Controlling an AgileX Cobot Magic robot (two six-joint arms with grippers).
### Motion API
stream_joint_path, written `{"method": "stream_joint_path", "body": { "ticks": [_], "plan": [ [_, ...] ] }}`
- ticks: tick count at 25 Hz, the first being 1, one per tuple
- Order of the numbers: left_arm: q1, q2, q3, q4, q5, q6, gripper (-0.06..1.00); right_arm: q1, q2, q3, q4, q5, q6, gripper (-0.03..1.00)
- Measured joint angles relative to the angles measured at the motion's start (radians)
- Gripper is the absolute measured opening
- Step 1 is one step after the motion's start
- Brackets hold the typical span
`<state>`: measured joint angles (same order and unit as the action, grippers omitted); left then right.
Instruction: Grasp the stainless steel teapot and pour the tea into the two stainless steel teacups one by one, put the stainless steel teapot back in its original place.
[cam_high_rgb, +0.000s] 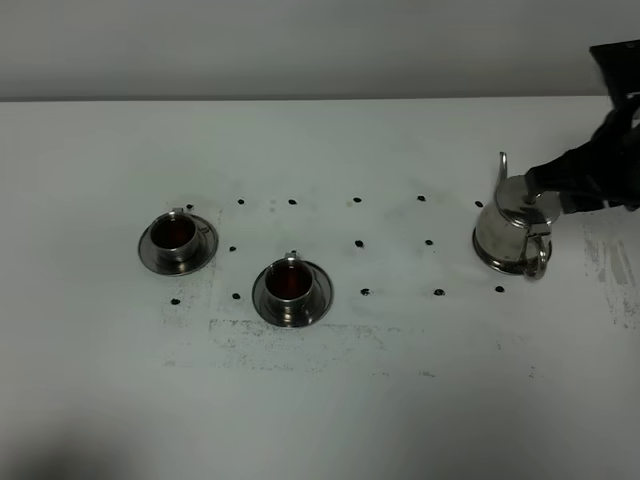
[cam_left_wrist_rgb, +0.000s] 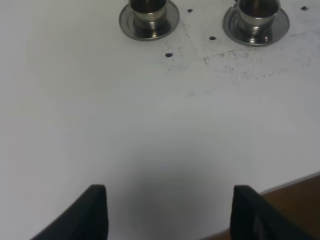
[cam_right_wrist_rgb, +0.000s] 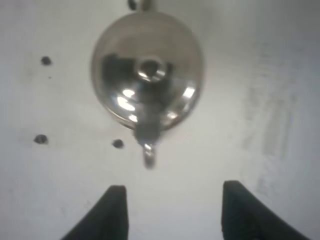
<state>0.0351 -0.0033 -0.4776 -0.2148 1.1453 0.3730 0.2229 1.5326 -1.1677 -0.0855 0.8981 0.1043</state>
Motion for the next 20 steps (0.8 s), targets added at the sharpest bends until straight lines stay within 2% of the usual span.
{"method": "stream_joint_path", "body": {
  "ticks": [8,13,20],
  "plan": [
    [0.0,0.0,0.0,0.0,0.0,0.0,0.52,-0.12,-0.367,0.206,-0.01,0.033,0.014,0.42],
    [0.0,0.0,0.0,0.0,0.0,0.0,0.52,-0.212,-0.543,0.302,-0.04,0.102,0.017,0.42],
    [0.0,0.0,0.0,0.0,0.0,0.0,0.52,-0.227,-0.771,0.434,0.003,0.12,0.003,0.42]
  ]
}}
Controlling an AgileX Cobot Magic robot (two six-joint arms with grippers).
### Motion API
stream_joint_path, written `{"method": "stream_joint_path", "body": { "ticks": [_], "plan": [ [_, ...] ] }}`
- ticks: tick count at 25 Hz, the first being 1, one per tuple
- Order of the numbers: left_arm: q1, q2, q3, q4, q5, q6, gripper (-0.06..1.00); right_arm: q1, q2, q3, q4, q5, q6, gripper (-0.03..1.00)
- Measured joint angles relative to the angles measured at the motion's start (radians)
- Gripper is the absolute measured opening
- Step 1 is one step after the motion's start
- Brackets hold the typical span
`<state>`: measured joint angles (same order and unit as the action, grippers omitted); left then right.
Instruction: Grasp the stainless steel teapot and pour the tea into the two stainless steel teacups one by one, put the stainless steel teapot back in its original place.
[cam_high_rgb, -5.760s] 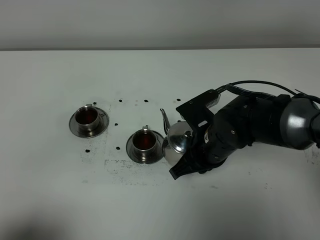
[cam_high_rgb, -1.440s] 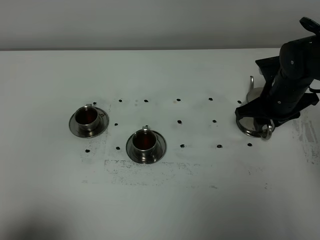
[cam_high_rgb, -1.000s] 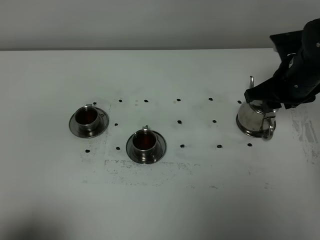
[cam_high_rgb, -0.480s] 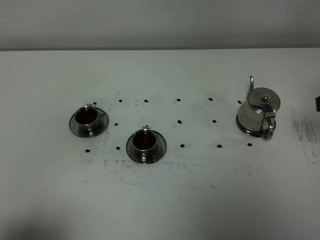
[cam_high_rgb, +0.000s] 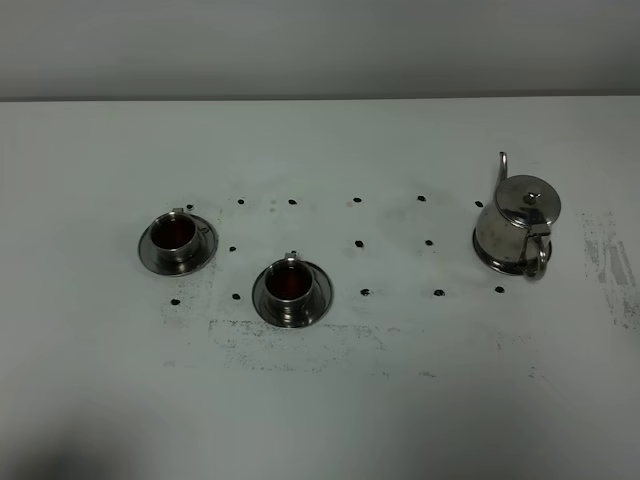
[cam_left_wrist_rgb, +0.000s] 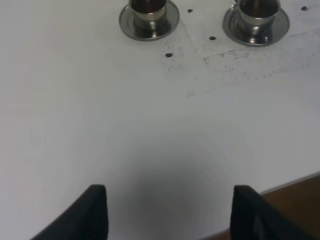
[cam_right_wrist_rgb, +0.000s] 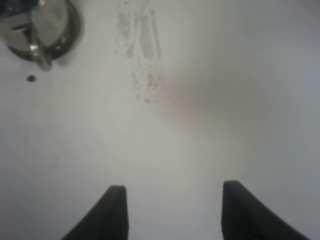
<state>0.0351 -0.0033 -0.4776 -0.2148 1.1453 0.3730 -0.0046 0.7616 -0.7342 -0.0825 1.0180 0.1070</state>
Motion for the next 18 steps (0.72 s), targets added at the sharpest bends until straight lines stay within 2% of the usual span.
{"method": "stream_joint_path", "body": {
  "ticks": [8,18],
  "plan": [
    [0.0,0.0,0.0,0.0,0.0,0.0,0.52,0.0,-0.219,0.145,0.154,0.006,-0.153,0.41],
    [0.0,0.0,0.0,0.0,0.0,0.0,0.52,0.0,-0.436,0.191,0.201,0.099,-0.22,0.41]
  ]
}}
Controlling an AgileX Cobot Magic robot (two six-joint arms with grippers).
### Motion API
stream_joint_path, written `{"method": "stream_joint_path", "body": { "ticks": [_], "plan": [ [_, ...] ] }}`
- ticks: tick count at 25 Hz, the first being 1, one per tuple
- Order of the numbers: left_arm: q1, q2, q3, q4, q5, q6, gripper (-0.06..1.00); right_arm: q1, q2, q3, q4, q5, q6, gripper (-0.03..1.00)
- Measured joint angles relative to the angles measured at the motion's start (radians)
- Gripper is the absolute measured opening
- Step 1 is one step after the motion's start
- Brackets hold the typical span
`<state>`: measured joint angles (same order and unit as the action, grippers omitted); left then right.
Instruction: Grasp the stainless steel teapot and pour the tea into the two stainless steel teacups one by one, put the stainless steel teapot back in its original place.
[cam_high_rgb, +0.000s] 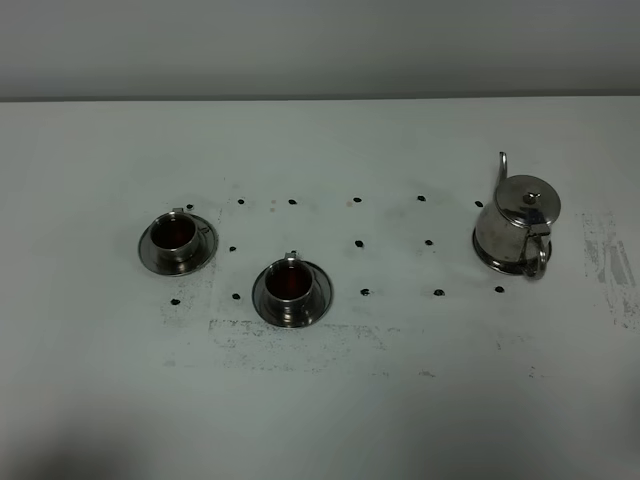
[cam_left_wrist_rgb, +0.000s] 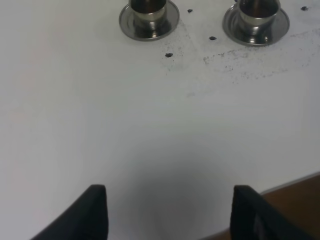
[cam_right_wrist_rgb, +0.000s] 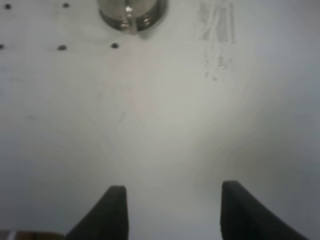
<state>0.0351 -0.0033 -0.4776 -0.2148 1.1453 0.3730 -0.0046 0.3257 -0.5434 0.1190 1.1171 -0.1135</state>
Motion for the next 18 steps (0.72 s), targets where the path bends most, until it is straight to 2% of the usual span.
{"method": "stream_joint_path", "body": {
  "ticks": [18],
  "plan": [
    [0.0,0.0,0.0,0.0,0.0,0.0,0.52,0.0,-0.284,0.02,0.038,0.003,-0.046,0.41]
  ]
}}
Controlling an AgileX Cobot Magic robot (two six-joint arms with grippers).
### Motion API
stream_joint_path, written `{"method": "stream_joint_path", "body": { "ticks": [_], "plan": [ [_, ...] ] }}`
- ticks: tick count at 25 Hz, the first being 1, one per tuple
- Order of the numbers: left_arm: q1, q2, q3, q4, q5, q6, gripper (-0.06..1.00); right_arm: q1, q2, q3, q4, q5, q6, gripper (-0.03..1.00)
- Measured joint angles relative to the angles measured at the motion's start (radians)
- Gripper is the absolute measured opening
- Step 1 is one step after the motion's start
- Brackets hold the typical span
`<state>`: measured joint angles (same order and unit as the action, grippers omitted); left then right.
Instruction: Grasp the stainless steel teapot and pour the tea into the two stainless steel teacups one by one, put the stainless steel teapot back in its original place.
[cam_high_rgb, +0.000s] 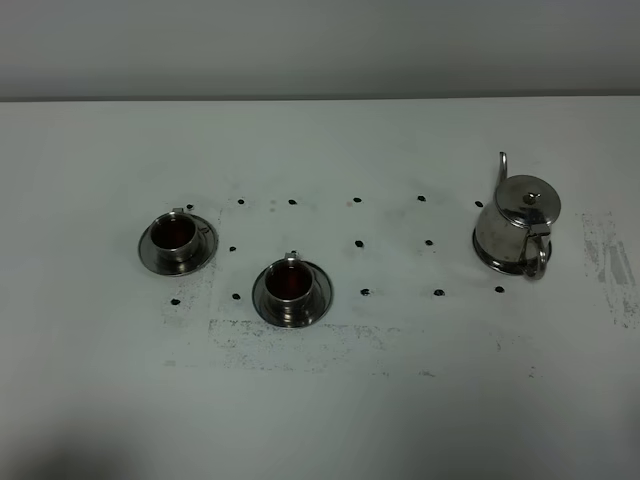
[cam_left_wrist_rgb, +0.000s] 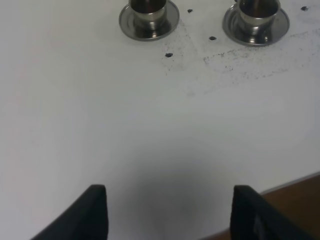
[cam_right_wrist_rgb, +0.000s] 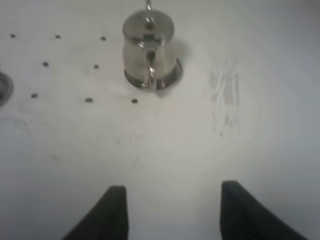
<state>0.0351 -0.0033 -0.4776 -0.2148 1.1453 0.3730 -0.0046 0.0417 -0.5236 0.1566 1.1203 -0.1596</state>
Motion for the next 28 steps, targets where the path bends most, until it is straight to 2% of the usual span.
{"method": "stream_joint_path", "body": {
  "ticks": [8,18,28],
  "plan": [
    [0.0,0.0,0.0,0.0,0.0,0.0,0.52,0.01,-0.048,0.0,0.035,0.004,-0.025,0.41],
    [0.0,0.0,0.0,0.0,0.0,0.0,0.52,0.157,-0.048,0.0,0.034,0.004,-0.02,0.41],
    [0.0,0.0,0.0,0.0,0.0,0.0,0.52,0.164,-0.048,0.0,0.013,0.004,0.009,0.39]
  ]
}}
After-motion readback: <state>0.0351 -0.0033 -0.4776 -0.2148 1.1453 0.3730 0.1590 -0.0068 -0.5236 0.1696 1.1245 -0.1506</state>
